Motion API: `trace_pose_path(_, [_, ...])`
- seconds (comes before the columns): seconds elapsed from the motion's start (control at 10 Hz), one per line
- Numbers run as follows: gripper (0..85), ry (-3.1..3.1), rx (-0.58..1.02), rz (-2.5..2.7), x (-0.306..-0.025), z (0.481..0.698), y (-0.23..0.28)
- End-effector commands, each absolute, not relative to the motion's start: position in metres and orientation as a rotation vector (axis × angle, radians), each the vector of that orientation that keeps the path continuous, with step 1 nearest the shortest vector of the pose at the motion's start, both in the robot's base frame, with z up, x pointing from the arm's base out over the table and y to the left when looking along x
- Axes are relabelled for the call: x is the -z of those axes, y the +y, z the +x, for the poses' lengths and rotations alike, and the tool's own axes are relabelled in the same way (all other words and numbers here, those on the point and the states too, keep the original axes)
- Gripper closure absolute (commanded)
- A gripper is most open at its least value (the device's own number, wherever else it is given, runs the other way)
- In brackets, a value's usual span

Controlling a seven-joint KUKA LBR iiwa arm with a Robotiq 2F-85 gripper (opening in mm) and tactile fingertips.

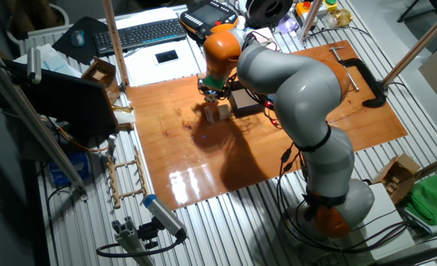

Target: Take everything out of the gift box

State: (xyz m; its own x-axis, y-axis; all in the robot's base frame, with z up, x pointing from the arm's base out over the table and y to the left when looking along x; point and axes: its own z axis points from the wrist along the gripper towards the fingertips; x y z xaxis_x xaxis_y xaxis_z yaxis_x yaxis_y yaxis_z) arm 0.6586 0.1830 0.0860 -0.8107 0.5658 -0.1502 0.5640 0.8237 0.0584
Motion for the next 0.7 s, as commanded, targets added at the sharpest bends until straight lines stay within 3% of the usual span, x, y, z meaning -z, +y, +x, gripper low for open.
trace_pose_path(0.0, [84.3, 2.848, -0.016, 0.88, -0.084, 0.659, 0.183])
trace_pose_path(0.6, [82.0, 2.861, -0.021, 0.768, -0.069, 0.656, 0.18])
